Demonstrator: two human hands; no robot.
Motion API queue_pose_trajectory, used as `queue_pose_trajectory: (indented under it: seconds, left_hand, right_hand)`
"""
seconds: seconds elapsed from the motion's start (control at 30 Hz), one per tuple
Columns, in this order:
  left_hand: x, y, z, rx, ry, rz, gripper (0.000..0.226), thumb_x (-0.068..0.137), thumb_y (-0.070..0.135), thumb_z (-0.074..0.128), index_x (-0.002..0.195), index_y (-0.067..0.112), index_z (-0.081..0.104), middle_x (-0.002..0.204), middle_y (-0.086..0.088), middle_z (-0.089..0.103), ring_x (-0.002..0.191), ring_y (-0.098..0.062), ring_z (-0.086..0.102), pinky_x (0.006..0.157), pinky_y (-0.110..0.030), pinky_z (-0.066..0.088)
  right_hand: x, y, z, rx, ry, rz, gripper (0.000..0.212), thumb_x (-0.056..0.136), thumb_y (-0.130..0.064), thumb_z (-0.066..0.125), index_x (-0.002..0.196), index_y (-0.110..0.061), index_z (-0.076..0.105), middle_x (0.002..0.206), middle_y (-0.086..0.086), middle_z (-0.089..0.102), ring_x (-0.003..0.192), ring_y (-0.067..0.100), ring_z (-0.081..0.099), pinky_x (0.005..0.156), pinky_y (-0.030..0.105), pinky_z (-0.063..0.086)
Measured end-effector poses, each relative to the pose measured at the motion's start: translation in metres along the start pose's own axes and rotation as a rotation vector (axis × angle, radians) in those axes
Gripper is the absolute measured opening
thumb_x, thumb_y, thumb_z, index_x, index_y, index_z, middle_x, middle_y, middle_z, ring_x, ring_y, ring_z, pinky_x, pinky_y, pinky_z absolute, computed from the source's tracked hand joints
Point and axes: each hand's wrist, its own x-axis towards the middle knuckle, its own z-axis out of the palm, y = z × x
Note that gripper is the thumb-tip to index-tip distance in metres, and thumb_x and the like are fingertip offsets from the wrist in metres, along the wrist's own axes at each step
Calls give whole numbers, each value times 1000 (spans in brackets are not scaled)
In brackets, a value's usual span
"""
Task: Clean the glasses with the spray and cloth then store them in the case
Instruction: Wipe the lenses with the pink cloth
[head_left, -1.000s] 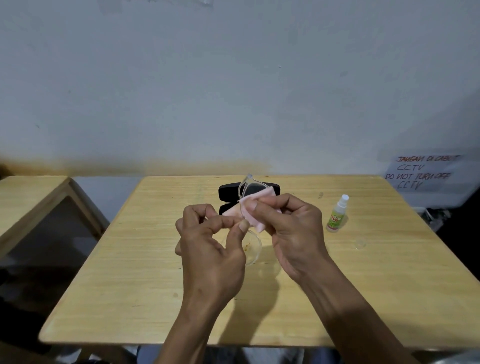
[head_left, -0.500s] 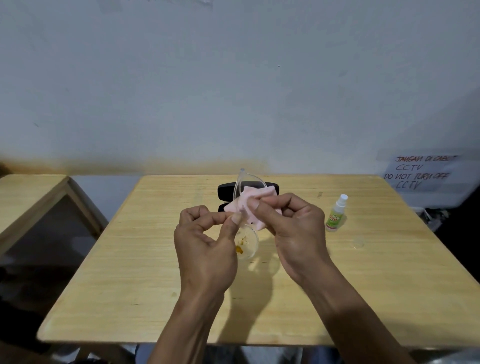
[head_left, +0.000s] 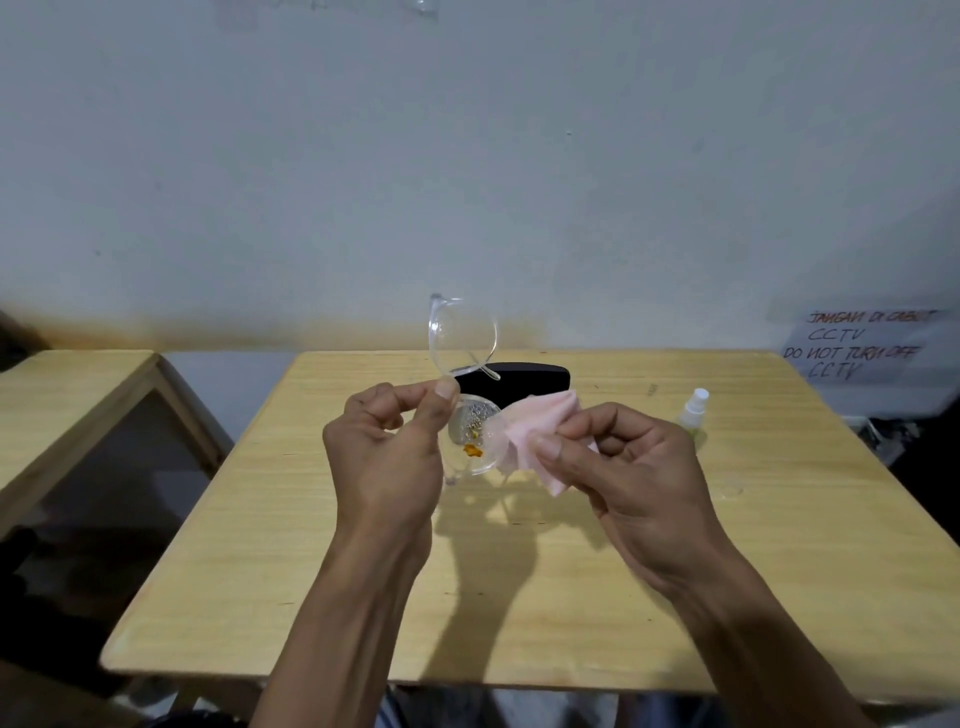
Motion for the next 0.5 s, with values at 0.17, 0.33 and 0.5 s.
queue_pose_trajectory:
  seconds: [0.17, 0.33, 0.5]
  left_hand:
    - [-8, 3, 9, -3, -13, -57, 10, 73, 20, 83, 69, 15, 75, 121, -26, 62, 104, -36, 61, 92, -39, 52]
    - [-13, 8, 10, -28, -129, -76, 13, 83, 11, 74, 79, -1, 71, 86, -17, 68, 60, -10, 62, 47, -15, 48]
    - [-1, 10, -1, 98, -286, -5, 24, 76, 23, 81, 60, 12, 66, 81, -11, 62, 81, -23, 54, 78, -30, 46]
  right_hand:
    - [-1, 2, 16, -98, 5, -48, 13, 65, -11, 85, 71, -9, 74, 64, 9, 72, 54, 20, 64, 60, 27, 55]
    - [6, 9, 24, -165, 121, -79, 13, 71, -2, 87, 71, -10, 76, 67, 11, 75, 55, 20, 64, 63, 31, 56]
    - [6, 9, 16, -186, 100, -62, 14, 70, -5, 88, 70, -14, 77, 65, 13, 74, 55, 22, 67, 61, 32, 57]
